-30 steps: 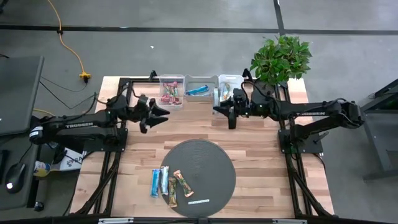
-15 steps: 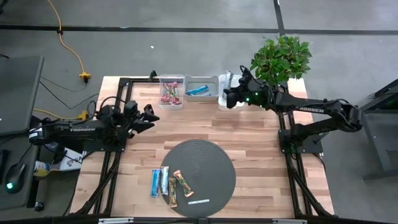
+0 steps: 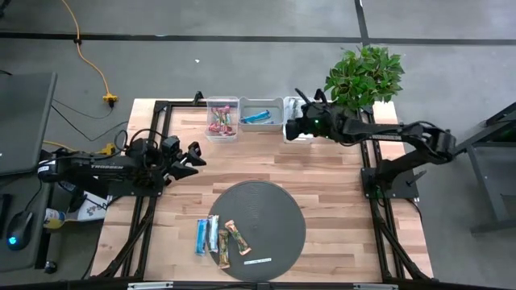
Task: Pick and place Granola Bars by type
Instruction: Put the orange granola bar into the white bin
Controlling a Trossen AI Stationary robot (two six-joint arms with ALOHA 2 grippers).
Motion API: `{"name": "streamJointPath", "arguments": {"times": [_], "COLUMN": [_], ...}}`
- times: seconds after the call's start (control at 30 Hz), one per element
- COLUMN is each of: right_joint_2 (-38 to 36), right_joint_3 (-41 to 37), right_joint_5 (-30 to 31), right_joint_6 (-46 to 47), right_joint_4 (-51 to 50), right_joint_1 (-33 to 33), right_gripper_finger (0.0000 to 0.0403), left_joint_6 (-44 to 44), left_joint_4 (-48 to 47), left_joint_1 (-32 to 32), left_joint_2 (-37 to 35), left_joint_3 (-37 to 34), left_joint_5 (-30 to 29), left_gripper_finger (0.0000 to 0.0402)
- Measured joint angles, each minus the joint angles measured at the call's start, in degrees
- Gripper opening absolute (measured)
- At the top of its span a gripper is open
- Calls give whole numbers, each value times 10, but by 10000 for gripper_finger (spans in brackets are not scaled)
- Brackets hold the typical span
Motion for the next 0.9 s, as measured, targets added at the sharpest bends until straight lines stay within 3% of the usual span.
{"name": "streamJointPath", "arguments": {"times": [0.2, 0.57, 0.9], "right_joint_2": [47, 66, 66], "right_joint_3": [0, 0, 0], "right_joint_5": [30, 155, 128], "right_joint_6": [2, -61, -23], "right_joint_4": [0, -36, -77], "right_joint_1": [0, -9, -42], "right_gripper_finger": [64, 64, 64], "left_joint_6": [0, 6, 15], "left_joint_4": [-15, -79, -60], "left_joint_1": [-2, -2, -2], "left_joint_2": [0, 0, 0], "left_joint_3": [0, -1, -1], "left_joint_5": [-9, -50, -51], "left_gripper_finger": [192, 192, 192]}}
